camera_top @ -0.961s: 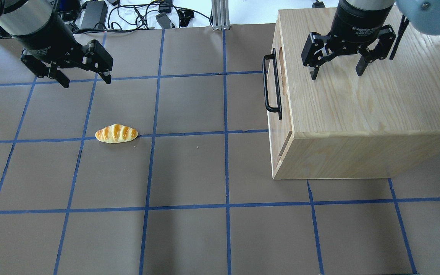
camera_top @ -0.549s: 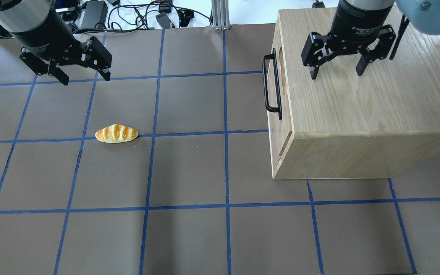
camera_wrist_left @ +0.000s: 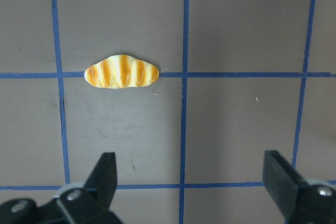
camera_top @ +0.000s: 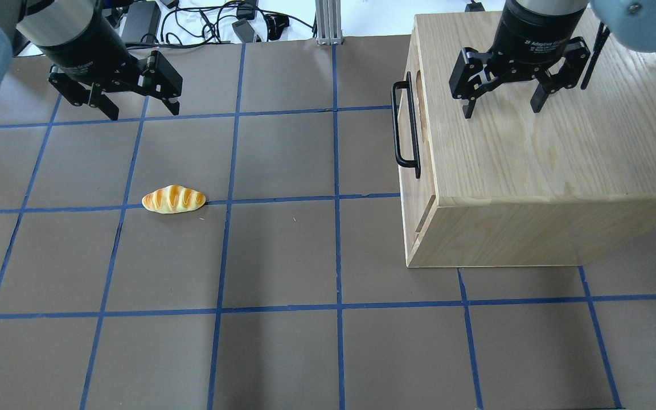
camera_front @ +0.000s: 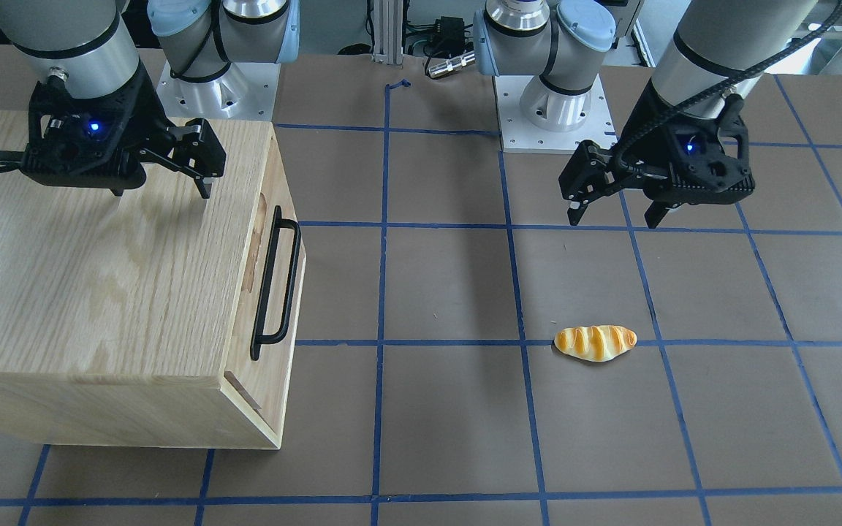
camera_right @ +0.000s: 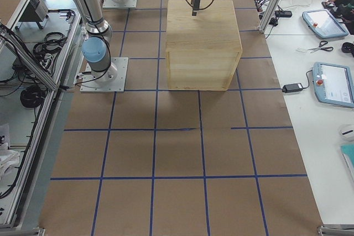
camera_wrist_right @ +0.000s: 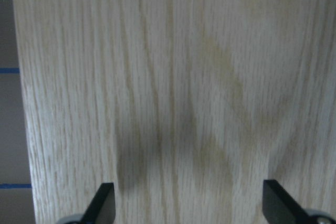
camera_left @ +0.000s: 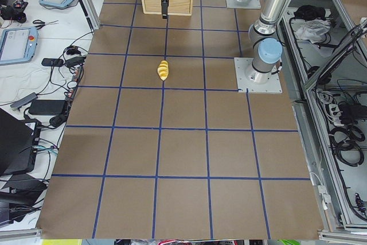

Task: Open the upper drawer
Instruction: 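Reach the left gripper toward the black drawer handle on the cabinet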

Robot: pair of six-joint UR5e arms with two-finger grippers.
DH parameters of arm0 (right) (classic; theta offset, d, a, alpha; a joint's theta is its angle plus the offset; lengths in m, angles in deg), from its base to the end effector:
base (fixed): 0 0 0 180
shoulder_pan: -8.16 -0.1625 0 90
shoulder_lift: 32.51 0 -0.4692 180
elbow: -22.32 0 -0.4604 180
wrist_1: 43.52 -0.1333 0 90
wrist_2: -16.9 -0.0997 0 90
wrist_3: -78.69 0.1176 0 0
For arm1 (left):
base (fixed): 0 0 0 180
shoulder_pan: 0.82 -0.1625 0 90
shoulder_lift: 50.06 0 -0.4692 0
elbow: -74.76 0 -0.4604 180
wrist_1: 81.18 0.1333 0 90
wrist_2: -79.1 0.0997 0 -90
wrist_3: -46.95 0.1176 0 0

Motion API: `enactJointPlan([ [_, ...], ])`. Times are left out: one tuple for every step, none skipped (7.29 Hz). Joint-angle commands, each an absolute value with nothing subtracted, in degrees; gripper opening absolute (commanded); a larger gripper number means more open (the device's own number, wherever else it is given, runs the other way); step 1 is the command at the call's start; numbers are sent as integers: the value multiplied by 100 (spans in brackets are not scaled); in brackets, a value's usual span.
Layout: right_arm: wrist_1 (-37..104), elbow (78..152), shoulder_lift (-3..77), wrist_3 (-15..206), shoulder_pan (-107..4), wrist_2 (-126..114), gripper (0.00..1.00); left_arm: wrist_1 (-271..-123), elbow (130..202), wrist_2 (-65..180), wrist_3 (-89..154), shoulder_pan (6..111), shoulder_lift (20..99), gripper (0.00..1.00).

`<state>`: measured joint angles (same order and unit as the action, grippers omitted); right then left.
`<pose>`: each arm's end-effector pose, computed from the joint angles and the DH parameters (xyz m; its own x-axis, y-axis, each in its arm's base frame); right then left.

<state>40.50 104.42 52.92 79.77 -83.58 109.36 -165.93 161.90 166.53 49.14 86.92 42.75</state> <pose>0.1461 -0.5870 0.5350 -0.9990 -0.0135 0.0437 -0.0115 0.9989 0.0454 -0.1151 -0.5985 0.5238 -0.9992 0.0028 0.0411 -0.0011 0.9956 -0.0940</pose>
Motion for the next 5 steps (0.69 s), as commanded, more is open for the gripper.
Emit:
enactJointPlan([
  [4050, 10441, 5292, 7983, -8359, 10936, 100, -16196, 16194, 16611, 4409, 9170, 4476, 100],
  [4050, 10441, 5292, 7983, -8359, 10936, 100, -15986, 16194, 16376, 4031, 9512, 4625, 100],
  [4050, 10441, 5292, 7974, -8359, 10936, 100, -15601, 16194, 16348, 3862, 9803, 4774, 100],
  [4050, 10441, 5292, 7983, -8359, 10936, 100, -15536, 16194, 16339, 3669, 10041, 4915, 100],
  [4050, 10441, 5292, 7974, -8351, 10936, 100, -15449, 16194, 16251, 3284, 10260, 5038, 100],
])
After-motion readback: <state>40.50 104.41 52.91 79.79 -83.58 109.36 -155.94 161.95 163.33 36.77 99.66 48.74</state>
